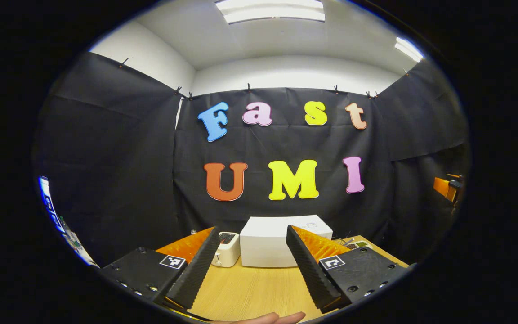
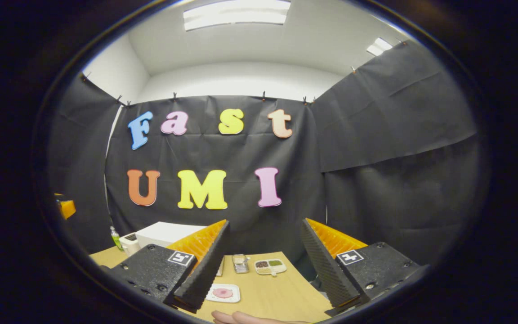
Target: Open the microwave oven with the left hand, put the food in, and close the microwave oven.
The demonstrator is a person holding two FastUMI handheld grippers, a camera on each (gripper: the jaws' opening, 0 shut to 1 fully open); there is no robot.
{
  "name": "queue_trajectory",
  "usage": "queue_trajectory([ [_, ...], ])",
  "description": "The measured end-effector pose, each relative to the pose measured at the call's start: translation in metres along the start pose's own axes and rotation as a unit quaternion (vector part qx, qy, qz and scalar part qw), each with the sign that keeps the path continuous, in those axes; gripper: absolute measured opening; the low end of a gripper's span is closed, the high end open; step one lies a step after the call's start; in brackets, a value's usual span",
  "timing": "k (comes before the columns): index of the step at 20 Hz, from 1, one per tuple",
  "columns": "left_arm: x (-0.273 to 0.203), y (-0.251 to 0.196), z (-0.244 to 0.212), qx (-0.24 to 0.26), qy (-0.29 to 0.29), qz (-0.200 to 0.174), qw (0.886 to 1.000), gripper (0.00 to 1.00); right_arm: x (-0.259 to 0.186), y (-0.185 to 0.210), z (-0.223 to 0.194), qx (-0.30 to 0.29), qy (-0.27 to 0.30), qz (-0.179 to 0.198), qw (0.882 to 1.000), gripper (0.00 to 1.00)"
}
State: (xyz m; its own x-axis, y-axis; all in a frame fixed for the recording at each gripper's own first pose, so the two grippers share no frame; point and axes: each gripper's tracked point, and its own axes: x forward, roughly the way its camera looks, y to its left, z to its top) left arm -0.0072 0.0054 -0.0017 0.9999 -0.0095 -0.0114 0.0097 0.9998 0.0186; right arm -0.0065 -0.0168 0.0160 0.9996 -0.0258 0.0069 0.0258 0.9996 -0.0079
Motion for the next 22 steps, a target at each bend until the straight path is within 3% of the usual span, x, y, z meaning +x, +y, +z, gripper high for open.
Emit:
queue_trajectory([
  [9,0.038,-0.04,-0.026,0.004,0.018,-0.011,1.0,0.92,0.009,-0.011,-0.01,0.002,0.004,0.001,1.0,1.0],
  [16,0.095,-0.085,-0.084,-0.003,0.068,-0.03,0.997,0.93,0.016,-0.027,-0.019,0.007,0.003,-0.002,1.0,1.0],
  [22,0.151,-0.134,-0.128,-0.012,0.067,-0.061,0.996,0.93,0.03,-0.029,-0.034,0.018,0.011,0.004,1.0,1.0],
])
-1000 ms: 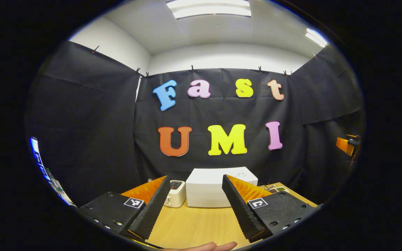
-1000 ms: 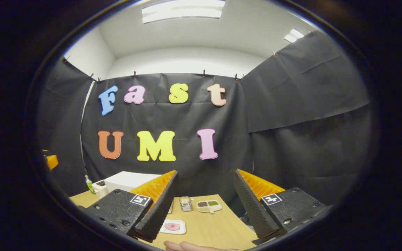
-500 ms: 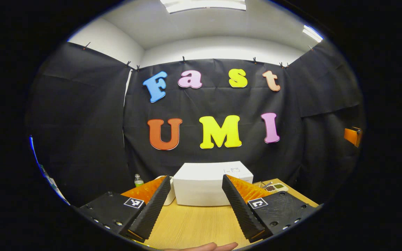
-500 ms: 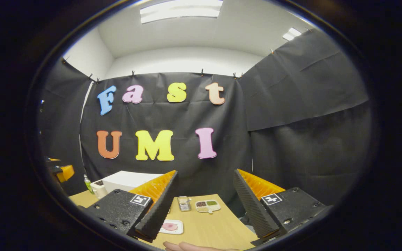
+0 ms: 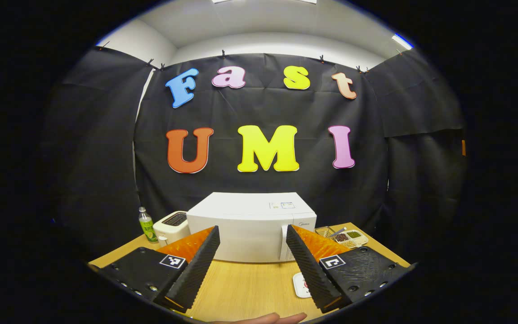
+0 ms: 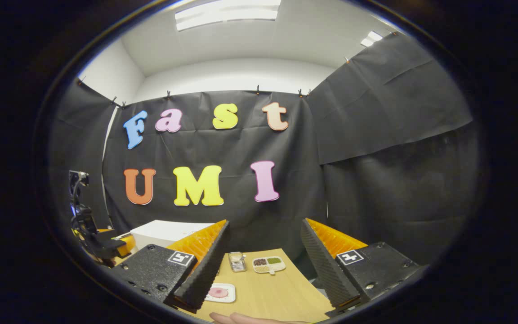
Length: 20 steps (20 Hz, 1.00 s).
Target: Open the microwave oven with the left hand, put the food in, and close the microwave oven.
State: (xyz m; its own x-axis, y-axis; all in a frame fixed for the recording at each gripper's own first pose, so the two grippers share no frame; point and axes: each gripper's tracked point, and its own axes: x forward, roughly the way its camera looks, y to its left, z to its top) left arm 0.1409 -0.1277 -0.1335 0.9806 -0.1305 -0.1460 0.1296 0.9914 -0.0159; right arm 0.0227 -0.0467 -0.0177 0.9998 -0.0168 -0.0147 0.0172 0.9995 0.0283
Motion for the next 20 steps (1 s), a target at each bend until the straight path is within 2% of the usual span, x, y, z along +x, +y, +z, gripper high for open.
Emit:
queue_trajectory([
  [4,0.039,-0.026,-0.019,-0.011,-0.02,-0.027,0.999,0.93,0.014,-0.016,-0.011,-0.015,-0.002,-0.027,1.0,1.0],
  [8,0.076,-0.044,-0.045,-0.006,-0.03,-0.042,0.999,0.92,0.024,-0.02,-0.024,-0.005,0.007,-0.029,1.0,1.0],
  [14,0.134,-0.062,-0.095,-0.003,0.003,-0.038,0.999,0.93,0.042,-0.029,-0.033,0.005,0.007,-0.039,0.999,1.0],
  [20,0.181,-0.055,-0.137,0.014,0.028,-0.016,0.999,0.93,0.043,-0.035,-0.037,-0.002,-0.003,-0.041,0.999,1.0],
])
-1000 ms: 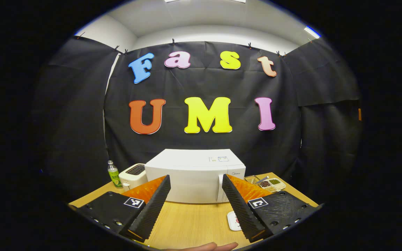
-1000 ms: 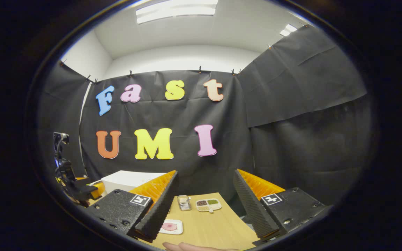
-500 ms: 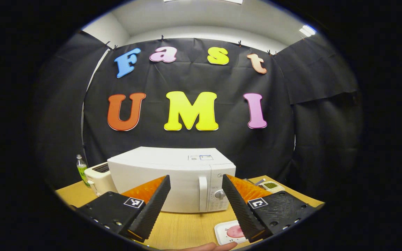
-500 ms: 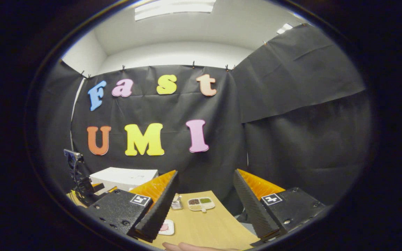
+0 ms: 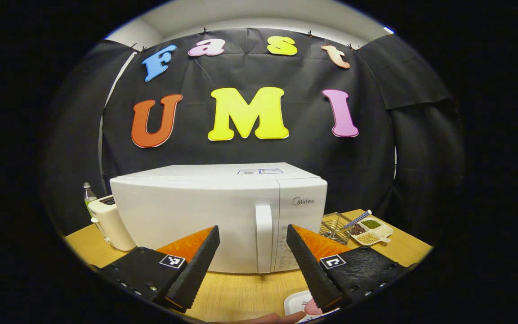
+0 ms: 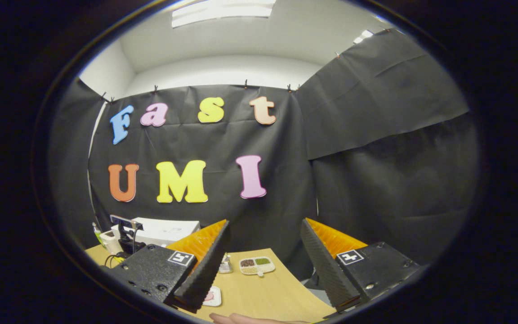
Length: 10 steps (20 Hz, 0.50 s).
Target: Open the microwave oven with the left hand, put the food in, and close the microwave oven.
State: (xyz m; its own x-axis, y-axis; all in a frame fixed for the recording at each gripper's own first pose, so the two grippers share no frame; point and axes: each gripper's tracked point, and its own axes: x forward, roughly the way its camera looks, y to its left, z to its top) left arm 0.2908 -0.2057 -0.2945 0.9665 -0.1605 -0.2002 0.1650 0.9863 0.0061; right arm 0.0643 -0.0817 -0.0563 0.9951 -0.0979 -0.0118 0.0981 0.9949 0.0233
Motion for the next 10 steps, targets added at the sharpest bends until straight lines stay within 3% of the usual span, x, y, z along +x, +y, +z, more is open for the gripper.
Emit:
queue_trajectory([
  [7,0.025,-0.019,-0.032,-0.013,0.026,-0.019,0.999,0.92,0.012,-0.009,-0.019,-0.011,0.02,-0.006,1.0,1.0],
  [9,0.032,-0.024,-0.032,-0.024,0.022,-0.023,0.999,0.77,0.016,-0.01,-0.026,-0.011,0.028,-0.007,1.0,1.0],
  [10,0.034,-0.02,-0.033,-0.023,0.019,-0.017,0.999,0.56,0.018,-0.011,-0.029,-0.012,0.032,-0.007,0.999,1.0],
])
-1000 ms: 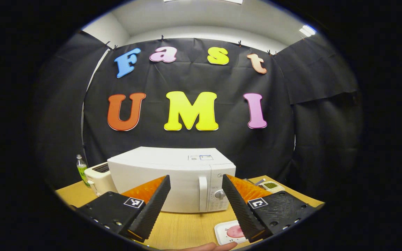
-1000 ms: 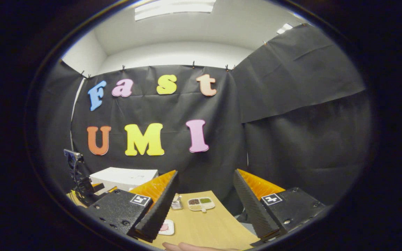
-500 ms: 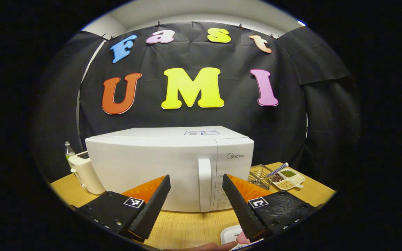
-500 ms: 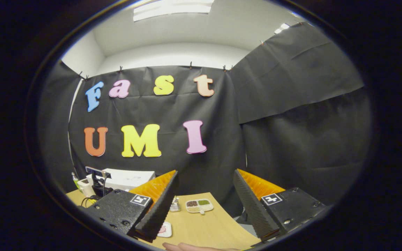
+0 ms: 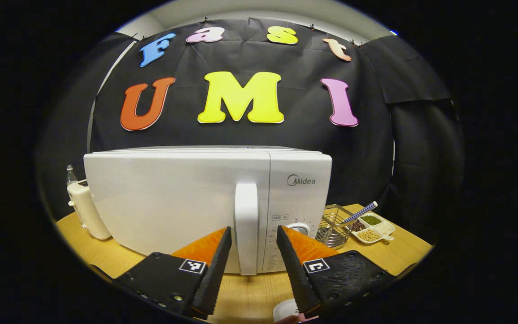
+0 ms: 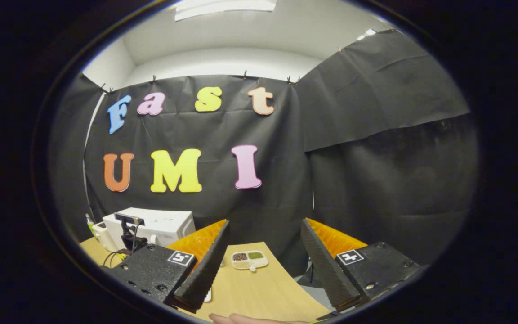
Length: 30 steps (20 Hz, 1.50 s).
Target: Open the microwave oven with the left hand, put the food in, and close the microwave oven.
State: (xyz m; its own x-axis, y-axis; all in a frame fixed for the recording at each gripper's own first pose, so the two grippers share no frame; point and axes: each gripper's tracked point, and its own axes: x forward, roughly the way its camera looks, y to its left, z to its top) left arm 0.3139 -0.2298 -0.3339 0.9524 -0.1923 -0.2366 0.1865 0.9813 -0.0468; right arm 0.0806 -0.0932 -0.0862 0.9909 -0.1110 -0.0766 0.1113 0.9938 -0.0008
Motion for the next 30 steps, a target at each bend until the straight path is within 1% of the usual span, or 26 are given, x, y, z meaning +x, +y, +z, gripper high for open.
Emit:
queue_trajectory([
  [1,0.003,0.001,0.0,-0.001,-0.001,0.004,1.0,0.61,0.001,0.0,-0.003,0.0,0.004,0.001,1.0,1.0],
  [2,0.007,0.001,0.0,-0.002,-0.005,0.007,1.0,0.55,0.001,0.0,-0.006,0.0,0.007,0.002,1.0,1.0],
  [4,0.012,0.005,-0.003,-0.008,-0.002,0.019,1.0,0.5,0.003,0.003,-0.011,-0.004,0.012,0.007,1.0,1.0],
  [6,0.014,0.002,-0.002,-0.011,-0.001,0.017,1.0,0.45,0.004,0.002,-0.016,-0.011,0.014,0.007,1.0,1.0],
  [7,0.014,0.0,-0.009,-0.001,0.018,0.009,1.0,0.43,0.005,0.002,-0.016,-0.012,0.015,0.008,1.0,1.0],
  [8,0.013,0.001,-0.016,0.008,0.031,0.005,0.999,0.43,0.005,0.003,-0.018,-0.012,0.019,0.01,1.0,0.91],
  [9,0.015,0.004,-0.023,0.006,0.045,0.006,0.999,0.44,0.006,0.003,-0.021,-0.01,0.023,0.011,1.0,0.91],
  [10,0.016,0.006,-0.037,0.002,0.07,0.009,0.998,0.54,0.006,0.003,-0.022,-0.008,0.027,0.011,1.0,0.9],
  [11,0.015,0.007,-0.047,-0.019,0.089,0.008,0.996,0.29,0.006,0.004,-0.024,-0.007,0.029,0.012,0.999,1.0],
  [12,0.015,0.005,-0.051,-0.04,0.096,0.005,0.995,0.4,0.005,0.005,-0.023,-0.007,0.03,0.013,0.999,1.0],
  [13,0.016,0.005,-0.051,-0.062,0.096,0.002,0.993,0.41,0.005,0.007,-0.025,-0.008,0.031,0.015,0.999,1.0],
  [14,0.016,0.004,-0.049,-0.069,0.095,0.003,0.993,0.48,0.004,0.007,-0.025,-0.011,0.032,0.016,0.999,1.0],
  [15,0.016,0.004,-0.049,-0.064,0.093,0.007,0.994,0.4,0.003,0.006,-0.025,-0.013,0.033,0.016,0.999,1.0],
  [16,0.015,0.004,-0.049,-0.042,0.088,0.011,0.995,0.28,0.002,0.004,-0.024,-0.016,0.031,0.015,0.999,1.0],
  [18,0.014,0.006,-0.046,-0.006,0.075,0.015,0.997,0.28,0.0,0.0,-0.022,-0.019,0.029,0.012,0.999,1.0],
  [19,0.015,0.006,-0.047,-0.006,0.071,0.012,0.997,0.22,-0.002,-0.002,-0.022,-0.019,0.027,0.01,0.999,1.0],
  [21,0.012,0.007,-0.049,-0.017,0.069,0.011,0.997,0.22,-0.003,-0.004,-0.023,-0.018,0.027,0.008,0.999,1.0],
  [22,0.014,0.007,-0.048,-0.016,0.069,0.012,0.997,0.13,-0.003,-0.005,-0.024,-0.017,0.029,0.009,0.999,0.91],
  [23,0.013,0.008,-0.048,-0.014,0.068,0.013,0.997,0.13,-0.003,-0.005,-0.027,-0.016,0.032,0.009,0.999,1.0],
  [25,0.014,0.008,-0.049,-0.027,0.054,0.013,0.998,0.13,-0.004,-0.007,-0.031,-0.017,0.036,0.009,0.999,1.0],
  [26,0.011,0.007,-0.052,-0.028,0.056,0.011,0.998,0.02,-0.004,-0.009,-0.033,-0.018,0.038,0.008,0.999,1.0],
  [28,0.01,0.007,-0.054,-0.011,0.05,0.006,0.999,0.03,-0.004,-0.012,-0.038,-0.021,0.042,0.007,0.999,1.0],
  [29,0.009,0.007,-0.055,-0.009,0.049,0.0,0.999,0.03,-0.004,-0.014,-0.04,-0.022,0.044,0.006,0.999,1.0],
  [30,0.003,0.007,-0.056,-0.018,0.054,-0.002,0.998,0.03,-0.003,-0.016,-0.042,-0.023,0.045,0.005,0.999,1.0],
])
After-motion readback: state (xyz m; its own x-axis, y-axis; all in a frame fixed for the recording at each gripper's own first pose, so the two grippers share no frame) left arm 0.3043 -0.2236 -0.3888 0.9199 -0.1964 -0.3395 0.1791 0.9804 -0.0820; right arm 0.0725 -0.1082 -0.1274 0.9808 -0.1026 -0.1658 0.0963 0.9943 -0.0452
